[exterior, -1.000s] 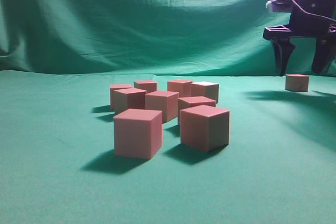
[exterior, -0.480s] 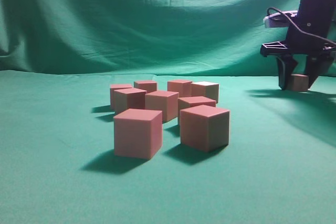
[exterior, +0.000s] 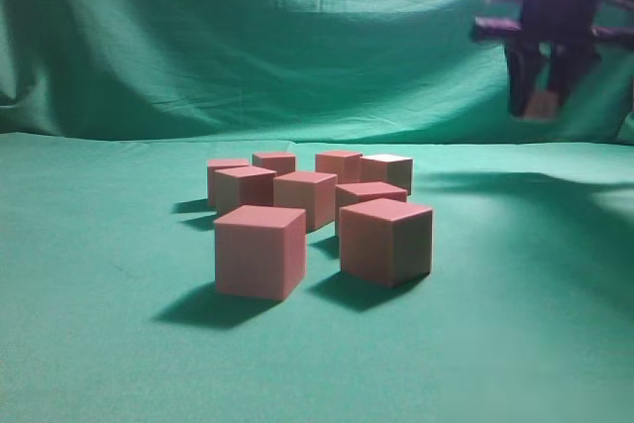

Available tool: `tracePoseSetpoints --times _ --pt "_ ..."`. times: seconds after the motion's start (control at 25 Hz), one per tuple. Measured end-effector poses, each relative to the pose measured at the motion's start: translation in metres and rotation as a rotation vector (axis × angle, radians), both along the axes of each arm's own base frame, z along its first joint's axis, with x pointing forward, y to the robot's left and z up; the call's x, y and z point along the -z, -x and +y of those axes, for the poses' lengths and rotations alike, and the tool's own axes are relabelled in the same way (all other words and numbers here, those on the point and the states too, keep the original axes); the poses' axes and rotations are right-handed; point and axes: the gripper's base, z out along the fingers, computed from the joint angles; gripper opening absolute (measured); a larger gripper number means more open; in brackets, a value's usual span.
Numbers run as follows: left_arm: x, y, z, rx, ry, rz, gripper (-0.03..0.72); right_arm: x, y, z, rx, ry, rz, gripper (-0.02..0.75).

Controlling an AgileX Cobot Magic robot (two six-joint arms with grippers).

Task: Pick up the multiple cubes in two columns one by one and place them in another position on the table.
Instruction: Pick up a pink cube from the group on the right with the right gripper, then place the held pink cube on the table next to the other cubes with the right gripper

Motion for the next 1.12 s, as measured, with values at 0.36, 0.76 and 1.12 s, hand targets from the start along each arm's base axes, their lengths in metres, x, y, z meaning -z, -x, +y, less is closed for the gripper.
tracePoseSetpoints --times 0.36,0.76,1.12 --pt "0.000 0.000 0.000 0.000 0.000 0.000 0.000 -0.114 0.070 0.077 -0.183 -0.109 -0.088 0.262" --pt "0.000 0.000 0.000 0.000 0.000 0.000 0.000 -0.087 0.189 0.188 -0.568 -0.089 0.012 0.262" --pt "0.000 0.000 0.000 0.000 0.000 0.000 0.000 -0.031 0.258 0.248 -0.786 -0.064 0.052 0.262"
